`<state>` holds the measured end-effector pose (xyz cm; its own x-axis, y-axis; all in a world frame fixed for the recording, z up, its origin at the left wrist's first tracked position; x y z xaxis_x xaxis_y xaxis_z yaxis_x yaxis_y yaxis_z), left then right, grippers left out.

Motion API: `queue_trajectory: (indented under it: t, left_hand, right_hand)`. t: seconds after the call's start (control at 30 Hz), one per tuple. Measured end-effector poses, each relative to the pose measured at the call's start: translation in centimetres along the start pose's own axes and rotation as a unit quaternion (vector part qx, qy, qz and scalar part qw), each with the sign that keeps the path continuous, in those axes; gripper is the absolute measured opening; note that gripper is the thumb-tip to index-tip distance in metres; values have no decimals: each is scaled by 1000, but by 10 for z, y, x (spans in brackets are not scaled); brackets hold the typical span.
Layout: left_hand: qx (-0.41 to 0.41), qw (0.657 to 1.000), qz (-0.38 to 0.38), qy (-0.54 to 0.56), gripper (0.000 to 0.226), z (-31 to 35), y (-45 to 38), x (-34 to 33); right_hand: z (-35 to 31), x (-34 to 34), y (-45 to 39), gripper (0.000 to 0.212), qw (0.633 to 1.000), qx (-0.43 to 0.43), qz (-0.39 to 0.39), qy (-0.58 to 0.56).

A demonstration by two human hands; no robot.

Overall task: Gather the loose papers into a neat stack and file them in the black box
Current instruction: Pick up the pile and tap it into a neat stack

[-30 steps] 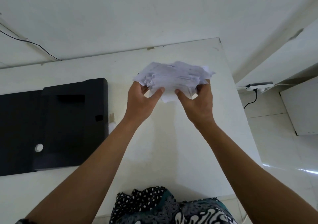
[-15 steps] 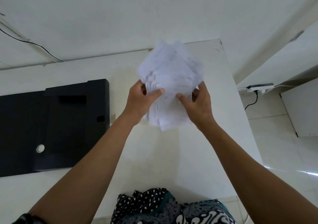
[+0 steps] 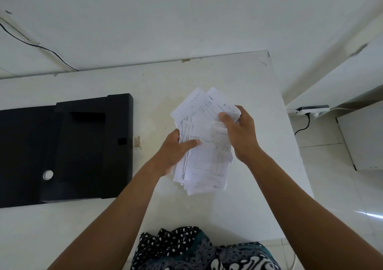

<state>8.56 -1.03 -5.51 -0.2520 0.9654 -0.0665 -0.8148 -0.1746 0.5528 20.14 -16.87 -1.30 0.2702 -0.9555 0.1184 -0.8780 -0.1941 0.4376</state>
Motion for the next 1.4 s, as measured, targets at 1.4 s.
queue_trajectory:
  t: [1.4]
  left_hand:
    - [-79,983,160,-38,73,1,-10,24]
  right_hand:
    - [74,-3,5,43,990,-124,66,7]
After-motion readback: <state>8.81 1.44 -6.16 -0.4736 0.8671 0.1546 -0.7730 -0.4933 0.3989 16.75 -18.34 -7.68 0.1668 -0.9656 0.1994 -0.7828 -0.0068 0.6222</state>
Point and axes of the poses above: each hand's wrist, its own y-axis away from the middle knuckle, its own x-axis out of the back of the hand, z = x × y, the point moved 9 cm from there along -y, towards the middle knuckle, and after that the axes turned 2 degrees about -x, right-handed, at the moved point
